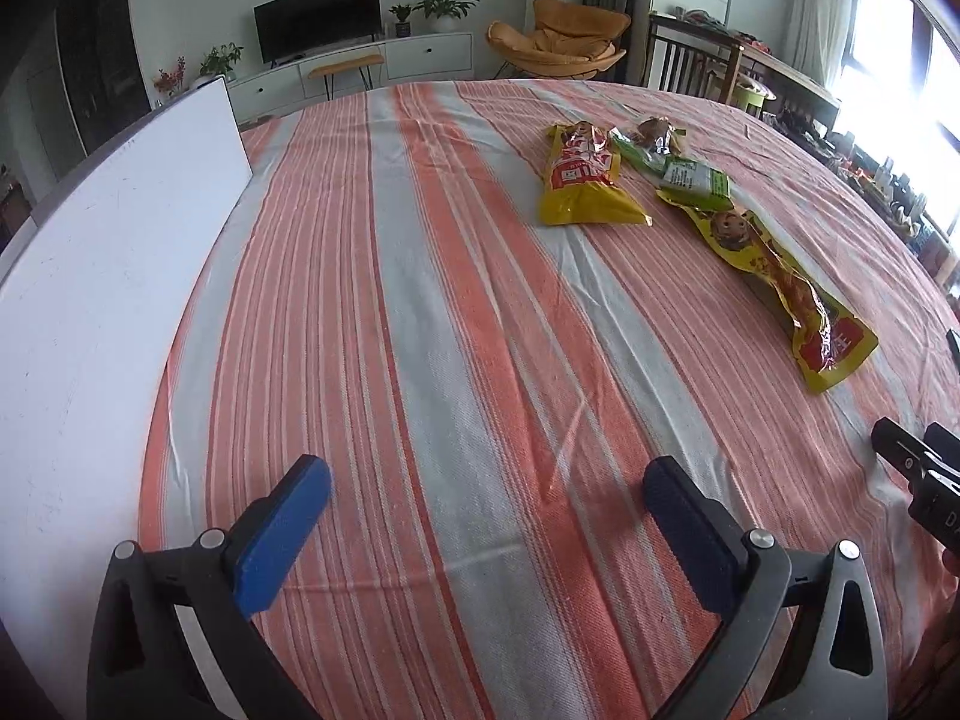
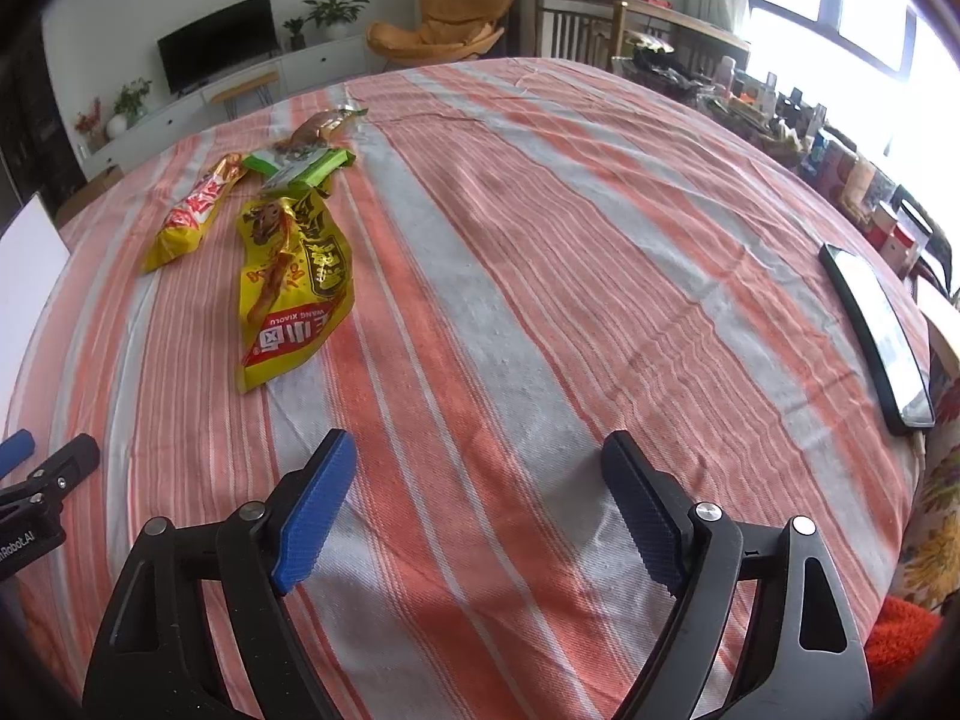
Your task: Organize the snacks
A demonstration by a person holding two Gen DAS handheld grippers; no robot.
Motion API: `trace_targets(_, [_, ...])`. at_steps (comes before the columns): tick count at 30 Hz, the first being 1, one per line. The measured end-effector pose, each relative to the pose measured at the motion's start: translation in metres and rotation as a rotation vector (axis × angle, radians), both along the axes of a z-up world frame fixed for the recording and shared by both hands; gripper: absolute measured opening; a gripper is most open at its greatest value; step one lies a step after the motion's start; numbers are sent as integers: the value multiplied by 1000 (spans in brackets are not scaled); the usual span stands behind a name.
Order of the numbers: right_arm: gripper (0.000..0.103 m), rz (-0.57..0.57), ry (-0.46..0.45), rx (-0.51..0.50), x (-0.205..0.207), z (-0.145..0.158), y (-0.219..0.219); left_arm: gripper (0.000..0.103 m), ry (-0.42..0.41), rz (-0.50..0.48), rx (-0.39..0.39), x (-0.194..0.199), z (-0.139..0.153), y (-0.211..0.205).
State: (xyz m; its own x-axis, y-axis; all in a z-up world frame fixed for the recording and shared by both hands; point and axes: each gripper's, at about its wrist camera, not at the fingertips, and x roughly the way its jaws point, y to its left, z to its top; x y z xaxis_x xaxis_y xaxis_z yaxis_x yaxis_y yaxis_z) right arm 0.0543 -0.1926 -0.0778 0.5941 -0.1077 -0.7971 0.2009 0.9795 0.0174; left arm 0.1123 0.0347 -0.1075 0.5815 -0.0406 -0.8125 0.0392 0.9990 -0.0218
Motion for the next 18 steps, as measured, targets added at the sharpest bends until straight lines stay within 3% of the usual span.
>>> trace_targets(18, [87, -3, -3, 0, 0, 0, 0, 103, 0, 0, -1, 0, 0, 0])
